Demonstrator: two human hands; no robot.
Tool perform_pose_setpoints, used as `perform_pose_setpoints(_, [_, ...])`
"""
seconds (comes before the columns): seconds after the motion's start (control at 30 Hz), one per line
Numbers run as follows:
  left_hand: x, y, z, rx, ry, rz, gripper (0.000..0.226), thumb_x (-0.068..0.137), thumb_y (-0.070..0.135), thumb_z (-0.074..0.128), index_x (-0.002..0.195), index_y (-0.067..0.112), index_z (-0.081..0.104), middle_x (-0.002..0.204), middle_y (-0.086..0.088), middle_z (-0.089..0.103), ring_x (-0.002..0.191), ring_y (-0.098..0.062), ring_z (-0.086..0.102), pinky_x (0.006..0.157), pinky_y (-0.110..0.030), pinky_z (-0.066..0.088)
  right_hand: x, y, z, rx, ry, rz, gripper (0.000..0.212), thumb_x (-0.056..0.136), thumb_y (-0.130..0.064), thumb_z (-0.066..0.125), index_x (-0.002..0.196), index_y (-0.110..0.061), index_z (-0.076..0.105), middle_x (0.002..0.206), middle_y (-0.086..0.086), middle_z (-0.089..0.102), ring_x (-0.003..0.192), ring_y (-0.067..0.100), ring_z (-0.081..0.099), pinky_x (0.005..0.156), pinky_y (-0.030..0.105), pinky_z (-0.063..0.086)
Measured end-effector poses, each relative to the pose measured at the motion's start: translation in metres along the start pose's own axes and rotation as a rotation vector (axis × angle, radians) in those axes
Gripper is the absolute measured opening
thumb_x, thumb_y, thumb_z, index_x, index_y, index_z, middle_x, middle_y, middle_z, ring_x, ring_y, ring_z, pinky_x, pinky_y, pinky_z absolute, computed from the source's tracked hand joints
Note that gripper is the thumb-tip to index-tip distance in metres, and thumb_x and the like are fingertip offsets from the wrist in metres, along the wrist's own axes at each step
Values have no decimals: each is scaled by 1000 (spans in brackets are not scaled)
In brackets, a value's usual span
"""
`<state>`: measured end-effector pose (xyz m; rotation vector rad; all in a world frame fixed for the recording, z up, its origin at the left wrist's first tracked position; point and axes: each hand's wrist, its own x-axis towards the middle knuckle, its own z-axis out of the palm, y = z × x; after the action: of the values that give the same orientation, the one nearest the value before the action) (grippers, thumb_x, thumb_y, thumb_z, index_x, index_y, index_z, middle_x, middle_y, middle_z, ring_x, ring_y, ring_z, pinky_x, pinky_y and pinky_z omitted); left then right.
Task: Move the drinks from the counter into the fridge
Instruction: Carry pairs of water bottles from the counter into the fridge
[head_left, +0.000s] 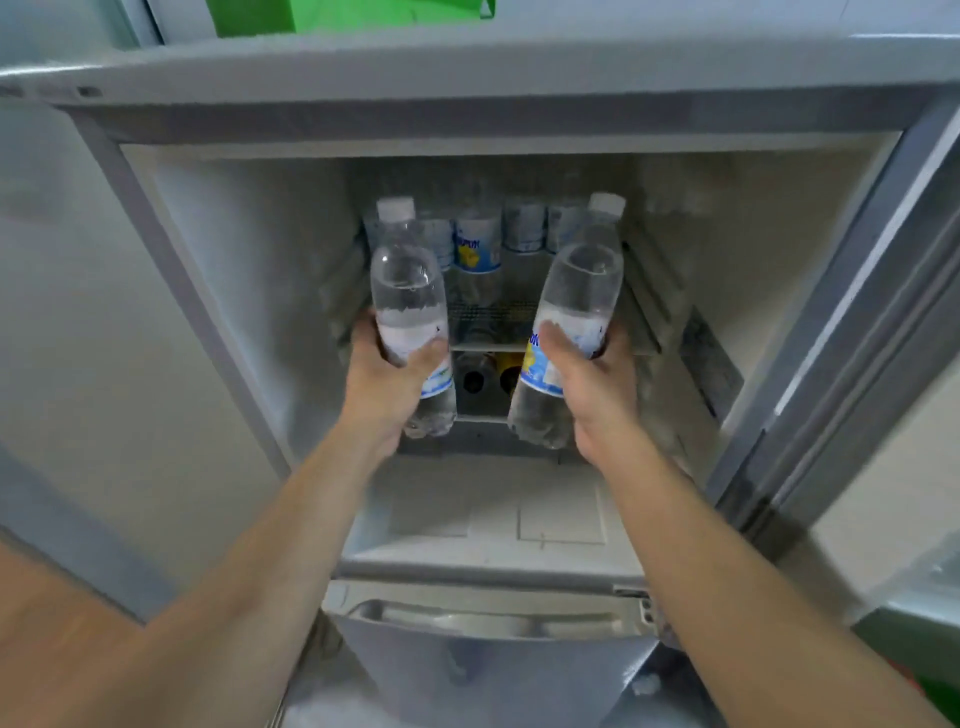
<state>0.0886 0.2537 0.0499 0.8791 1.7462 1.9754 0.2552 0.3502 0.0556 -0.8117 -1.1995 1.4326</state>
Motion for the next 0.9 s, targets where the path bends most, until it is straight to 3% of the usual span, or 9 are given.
perform_pose_setpoints(0.1, [39,-3,13,-8,-46,39,53,79,18,81,123,21,51,111,6,69,99,-10,69,85,-29,56,39,-6,14,-13,60,-136,44,82,-11,79,110,-34,54,102,-12,68,86,-3,69,69,15,56])
perform_pose_setpoints(0.2, [65,-4,35,-5,-84,100,59,78,21,82,126,22,47,119,3,65,106,-11,65,88,-30,56,75,-8,22,-67,113,-198,47,83,-17,79,121,-30,53,114,-7,67,100,3,68,88,28,58])
perform_pose_setpoints(0.27, [77,-3,52,15,-114,136,63,78,22,81,130,22,45,121,6,62,107,-4,63,88,-25,55,95,-7,23,-100,124,-195,56,84,-19,78,132,-18,48,124,2,63,109,12,65,93,33,57])
perform_pose_setpoints(0.37, [91,-1,75,-15,-157,152,68,78,20,81,134,24,43,115,17,59,96,15,59,74,-7,52,117,-2,19,-113,102,-209,53,84,-14,77,130,-17,49,117,-5,64,97,-4,65,79,16,56])
perform_pose_setpoints(0.43, [98,-1,85,-10,-171,171,68,80,18,80,136,24,42,115,15,59,93,16,59,71,-4,50,127,1,18,-106,98,-232,52,85,-10,76,128,-19,49,116,-6,64,97,-4,64,78,13,54])
perform_pose_setpoints(0.53, [106,-2,88,20,-187,187,68,82,17,79,137,23,40,118,10,57,97,12,57,74,-3,49,140,4,20,-111,83,-252,55,85,-7,75,132,-15,47,126,4,62,109,10,64,87,21,54])
perform_pose_setpoints(0.77, [133,-15,52,62,-4,203,65,82,12,77,137,15,43,124,0,59,99,3,61,79,-8,51,174,17,53,-259,55,-210,70,84,-16,78,143,-11,40,138,15,53,120,24,58,99,38,53])
perform_pose_setpoints(0.83, [143,-17,36,88,72,211,65,82,14,78,138,13,44,128,-2,58,107,-9,62,81,-7,51,183,22,67,-264,43,-211,72,84,-16,78,145,-9,38,139,15,51,121,25,58,99,34,53])
perform_pose_setpoints(0.9, [154,-18,26,116,141,209,65,81,15,78,137,11,45,127,-1,57,111,-15,60,77,-3,47,192,25,81,-270,47,-197,77,84,-18,78,147,-11,36,140,11,47,119,21,56,90,17,51])
